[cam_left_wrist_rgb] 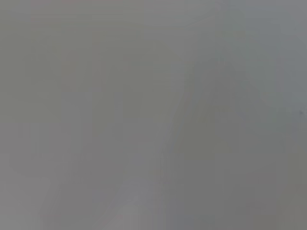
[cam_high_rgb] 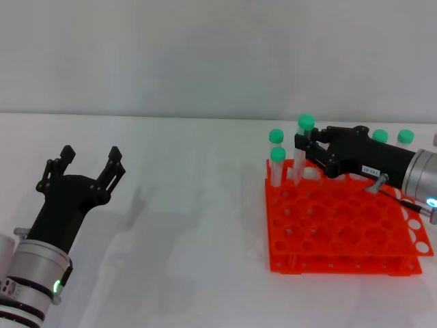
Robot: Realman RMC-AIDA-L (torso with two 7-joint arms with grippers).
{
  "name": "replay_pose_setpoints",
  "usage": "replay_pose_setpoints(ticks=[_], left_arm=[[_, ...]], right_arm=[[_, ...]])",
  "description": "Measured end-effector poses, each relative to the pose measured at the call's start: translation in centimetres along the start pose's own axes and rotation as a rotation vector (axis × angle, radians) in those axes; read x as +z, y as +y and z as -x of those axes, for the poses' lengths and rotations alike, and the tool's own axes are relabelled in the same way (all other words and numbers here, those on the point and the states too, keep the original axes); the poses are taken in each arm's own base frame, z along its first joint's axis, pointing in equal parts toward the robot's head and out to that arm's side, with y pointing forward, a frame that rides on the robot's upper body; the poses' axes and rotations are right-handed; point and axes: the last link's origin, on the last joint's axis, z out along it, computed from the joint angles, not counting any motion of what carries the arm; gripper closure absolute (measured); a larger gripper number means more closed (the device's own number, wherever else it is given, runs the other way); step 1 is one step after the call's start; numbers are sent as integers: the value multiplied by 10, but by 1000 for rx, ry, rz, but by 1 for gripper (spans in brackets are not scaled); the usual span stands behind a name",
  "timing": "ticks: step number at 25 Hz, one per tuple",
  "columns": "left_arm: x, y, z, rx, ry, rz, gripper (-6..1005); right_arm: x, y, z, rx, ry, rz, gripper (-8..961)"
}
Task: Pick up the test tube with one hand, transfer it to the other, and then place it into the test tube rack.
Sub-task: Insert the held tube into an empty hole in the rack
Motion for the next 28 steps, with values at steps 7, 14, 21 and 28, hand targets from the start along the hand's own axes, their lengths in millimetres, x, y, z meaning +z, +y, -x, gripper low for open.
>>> replay_pose_setpoints(ticks=[7,14,21,28], left_arm=[[0,0,0,-15,1,1,117],[2,1,0,-22,1,6,117],[2,2,0,-21,0,10,117],[3,2,-1,-21,1,11,117]], right_arm=[[-1,0,-5,-10,16,-11,735],[-1,-1,-9,-22,29,-24,734],[0,1,-15,-40,61,-30,732],[2,3,-22,-51,100,-37,731]])
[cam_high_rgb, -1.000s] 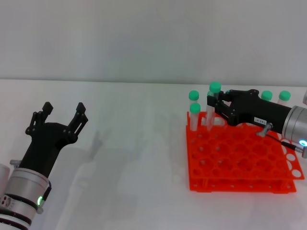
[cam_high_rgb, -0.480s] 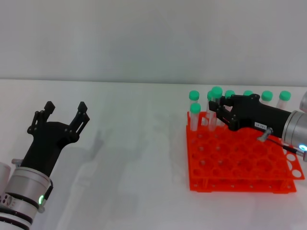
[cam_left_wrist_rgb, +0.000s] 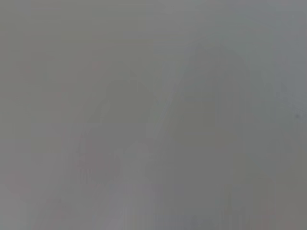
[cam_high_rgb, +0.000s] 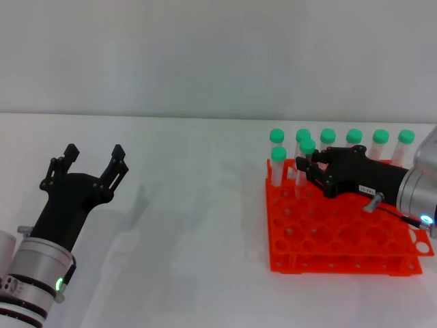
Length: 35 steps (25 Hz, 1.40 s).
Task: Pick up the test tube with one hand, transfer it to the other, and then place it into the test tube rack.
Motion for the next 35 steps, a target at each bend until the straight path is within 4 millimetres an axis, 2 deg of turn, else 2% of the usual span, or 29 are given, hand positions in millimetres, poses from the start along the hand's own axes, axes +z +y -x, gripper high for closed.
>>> replay_pose_setpoints(ticks=[9,15,20,25,27,30,35], left_arm=[[0,-1,0,0,1,-3,117],[-1,-2,0,0,1,-8,118],[-1,-7,-2,2,8,-30,117],[3,-9,-4,8,18,-33,116],[5,-12,-6,16,25,-39,116],[8,-14,-8,18,32,-52,115],[11,-16,-11,14,48,-67,114]], right_arm=[[2,0,1,-2,4,-5,729],[-7,-4,4,23,-35,-16,514],[-42,-12,7,72,-148,-47,327],[-91,-41,4,104,-274,-217,99],[-110,-57,-2,58,-293,-335,93],[-129,-74,-15,-35,-280,-502,83],[-146,-93,-39,-48,-285,-829,74]])
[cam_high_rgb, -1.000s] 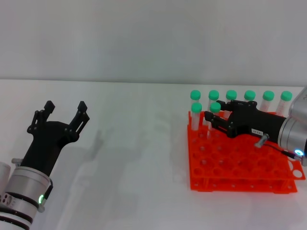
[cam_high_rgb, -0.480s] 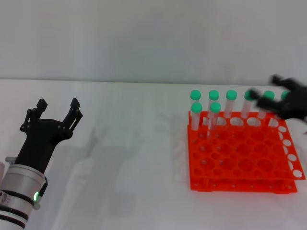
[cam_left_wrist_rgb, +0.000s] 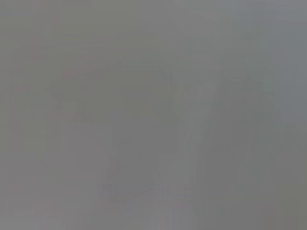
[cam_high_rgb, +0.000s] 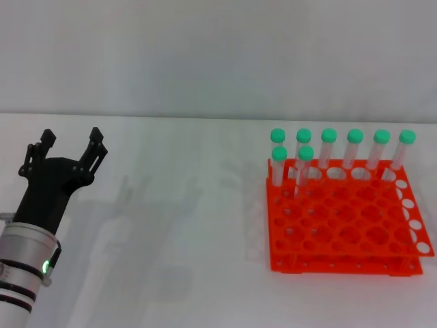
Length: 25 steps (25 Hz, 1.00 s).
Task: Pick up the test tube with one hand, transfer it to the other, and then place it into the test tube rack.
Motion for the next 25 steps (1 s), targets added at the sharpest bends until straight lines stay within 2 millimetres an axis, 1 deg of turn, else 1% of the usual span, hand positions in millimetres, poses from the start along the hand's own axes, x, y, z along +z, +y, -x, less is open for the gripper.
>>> replay_pose_setpoints(ticks=[2,5,12,19,25], left_arm=[[1,-1,-1,-3,8,-11,114],[2,-1,-2,-1,12,-15,113],[4,-6,-4,-4,23,-41,114],[5,-6,-5,-7,25,-41,115],[5,-6,-5,-13,25,-41,115]], right_arm=[[-2,-4,-4,-26,9,-69,74],[-6,-8,-9,-25,22,-110,73],[-19,-17,-18,101,42,-150,74],[-28,-18,-24,118,60,-162,78],[-30,-17,-27,122,70,-162,78]])
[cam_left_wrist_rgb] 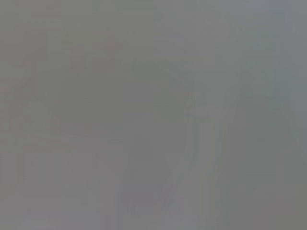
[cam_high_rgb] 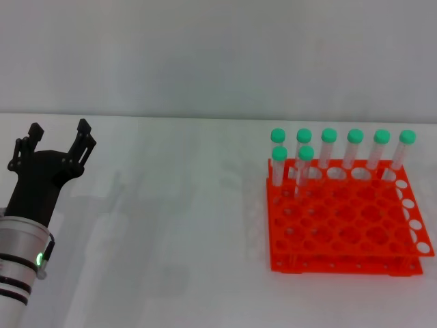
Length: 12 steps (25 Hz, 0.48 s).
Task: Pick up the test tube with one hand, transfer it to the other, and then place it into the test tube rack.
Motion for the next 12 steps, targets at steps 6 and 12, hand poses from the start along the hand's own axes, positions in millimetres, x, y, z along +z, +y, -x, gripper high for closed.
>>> replay_pose_setpoints(ticks=[6,12], left_arm=[[0,-1,0,-34,1,0,116],[1,0,-2,-33,12,5,115]], right_arm=[[-2,-1,-2,22,-4,-26,78],[-1,3,-2,24,-5,-15,78]])
